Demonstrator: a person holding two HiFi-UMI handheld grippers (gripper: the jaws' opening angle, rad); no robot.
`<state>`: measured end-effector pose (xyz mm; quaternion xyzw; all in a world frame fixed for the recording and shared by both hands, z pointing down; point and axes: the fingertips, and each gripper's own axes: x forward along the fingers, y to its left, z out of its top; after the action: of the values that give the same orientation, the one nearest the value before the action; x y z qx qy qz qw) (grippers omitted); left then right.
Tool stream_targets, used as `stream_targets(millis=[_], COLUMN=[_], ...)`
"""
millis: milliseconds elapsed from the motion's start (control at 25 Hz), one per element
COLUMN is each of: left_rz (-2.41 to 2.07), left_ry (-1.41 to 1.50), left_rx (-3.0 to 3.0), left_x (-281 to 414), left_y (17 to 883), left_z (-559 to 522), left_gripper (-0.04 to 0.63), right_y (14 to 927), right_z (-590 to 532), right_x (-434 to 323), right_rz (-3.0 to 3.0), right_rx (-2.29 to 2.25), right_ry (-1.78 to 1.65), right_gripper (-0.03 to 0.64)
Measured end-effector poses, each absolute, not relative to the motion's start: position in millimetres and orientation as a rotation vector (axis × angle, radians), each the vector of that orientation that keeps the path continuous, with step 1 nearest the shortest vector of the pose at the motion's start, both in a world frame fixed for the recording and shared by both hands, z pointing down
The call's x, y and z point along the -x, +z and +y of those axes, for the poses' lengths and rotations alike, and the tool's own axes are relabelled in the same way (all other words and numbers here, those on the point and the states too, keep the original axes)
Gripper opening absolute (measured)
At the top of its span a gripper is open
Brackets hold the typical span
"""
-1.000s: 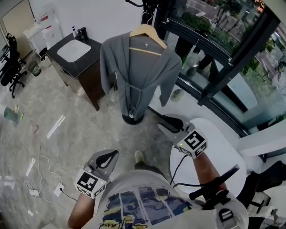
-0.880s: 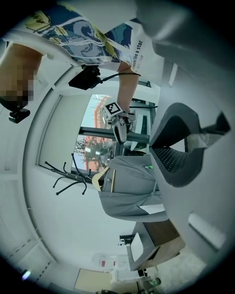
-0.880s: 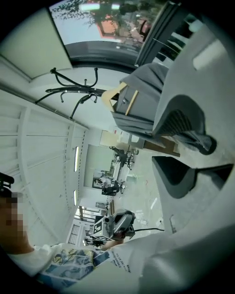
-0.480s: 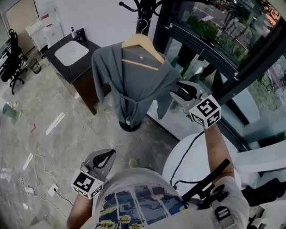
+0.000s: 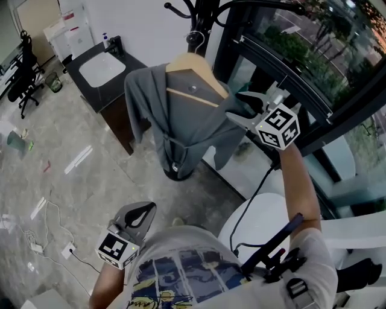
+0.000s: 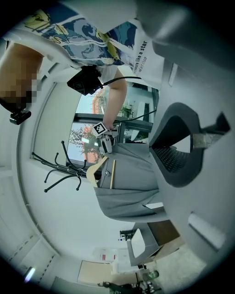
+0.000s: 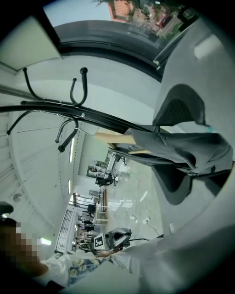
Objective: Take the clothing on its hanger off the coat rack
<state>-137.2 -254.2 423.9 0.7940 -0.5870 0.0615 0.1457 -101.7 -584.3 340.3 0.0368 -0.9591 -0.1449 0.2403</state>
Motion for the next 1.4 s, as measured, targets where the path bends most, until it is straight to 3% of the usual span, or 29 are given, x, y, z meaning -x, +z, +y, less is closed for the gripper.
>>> stream_targets(millis=[520, 760, 1400], left_rz=[-1.711, -1.72, -1.752], left_ry=[0.19, 0.192, 0.193], left_rx=[-2.225, -2.212, -2.206], left_x=[143.1, 146.8, 156.3], left_y=[429.6, 430.5, 433.4], left_z=[-264.8, -261.5, -231.4], left_gripper=[0.003, 0.002, 0.002], right_y=[351.6, 347.9, 339.9], right_z=[-580.7, -585.4, -593.1], right_x=[159.0, 164.3, 155.0], right_rz=[-2.6, -2.615, -2.585], right_rx=[0.238, 0.177, 0.058], right_ry=[-0.199, -0.222, -0.194], right_gripper=[0.249, 0.03, 0.017])
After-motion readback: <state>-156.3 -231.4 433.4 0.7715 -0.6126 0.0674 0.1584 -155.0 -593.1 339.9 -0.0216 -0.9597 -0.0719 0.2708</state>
